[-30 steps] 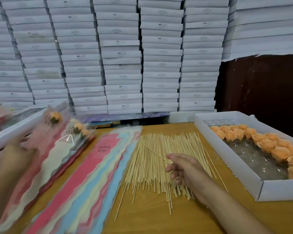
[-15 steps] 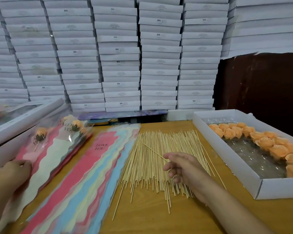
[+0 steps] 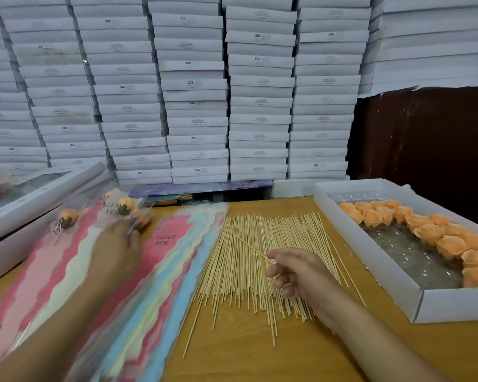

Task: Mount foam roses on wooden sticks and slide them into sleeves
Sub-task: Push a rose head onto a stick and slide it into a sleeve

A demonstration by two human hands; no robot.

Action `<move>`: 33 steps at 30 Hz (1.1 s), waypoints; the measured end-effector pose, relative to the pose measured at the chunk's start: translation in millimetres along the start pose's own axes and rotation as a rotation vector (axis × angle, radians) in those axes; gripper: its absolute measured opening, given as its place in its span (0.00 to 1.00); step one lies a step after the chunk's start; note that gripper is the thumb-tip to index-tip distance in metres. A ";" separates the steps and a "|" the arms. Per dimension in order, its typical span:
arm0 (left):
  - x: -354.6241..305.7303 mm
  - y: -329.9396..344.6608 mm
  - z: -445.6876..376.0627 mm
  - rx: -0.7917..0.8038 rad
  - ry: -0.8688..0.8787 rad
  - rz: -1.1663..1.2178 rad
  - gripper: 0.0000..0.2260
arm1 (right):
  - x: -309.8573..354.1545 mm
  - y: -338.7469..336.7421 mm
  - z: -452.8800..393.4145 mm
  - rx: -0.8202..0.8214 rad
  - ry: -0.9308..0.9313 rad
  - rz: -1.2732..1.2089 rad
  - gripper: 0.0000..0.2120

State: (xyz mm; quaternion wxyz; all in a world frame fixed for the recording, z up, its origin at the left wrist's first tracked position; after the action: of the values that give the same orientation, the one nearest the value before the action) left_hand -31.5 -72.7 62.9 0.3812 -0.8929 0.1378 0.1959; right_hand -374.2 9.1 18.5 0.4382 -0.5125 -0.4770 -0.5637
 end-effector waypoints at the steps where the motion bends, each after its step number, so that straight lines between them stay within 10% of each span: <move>1: -19.6 8.9 10.6 0.072 0.085 0.041 0.16 | -0.1 -0.3 0.3 -0.007 0.000 0.007 0.08; 10: -81.0 77.4 95.2 0.666 0.371 -0.088 0.25 | 11.3 -9.7 8.3 -0.101 -0.126 0.236 0.10; 17: -76.7 81.0 101.6 0.664 0.392 -0.086 0.25 | 85.0 -90.1 -6.0 -0.437 -0.377 0.698 0.12; 25: -73.5 82.9 102.8 0.637 0.394 -0.076 0.25 | 103.7 -226.9 -41.9 -0.806 0.011 1.392 0.17; 33: -73.6 83.1 102.7 0.636 0.387 -0.060 0.24 | 38.9 -294.7 -56.4 -0.825 0.126 1.121 0.10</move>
State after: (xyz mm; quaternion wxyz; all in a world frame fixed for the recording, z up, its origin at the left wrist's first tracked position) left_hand -154.7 -45.9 -20.7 0.6119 -0.7541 0.2349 -0.0404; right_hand -676.4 0.6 30.0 0.4595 -0.7723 0.1386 -0.4162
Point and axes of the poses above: each hand's wrist, its own z-axis away from the middle knuckle, its own y-axis out of the palm, x = y × z, the point moved 5 cm from there along -z, towards the middle knuckle, and after that the axes turned 10 degrees about -x, right-handed, at the moved point
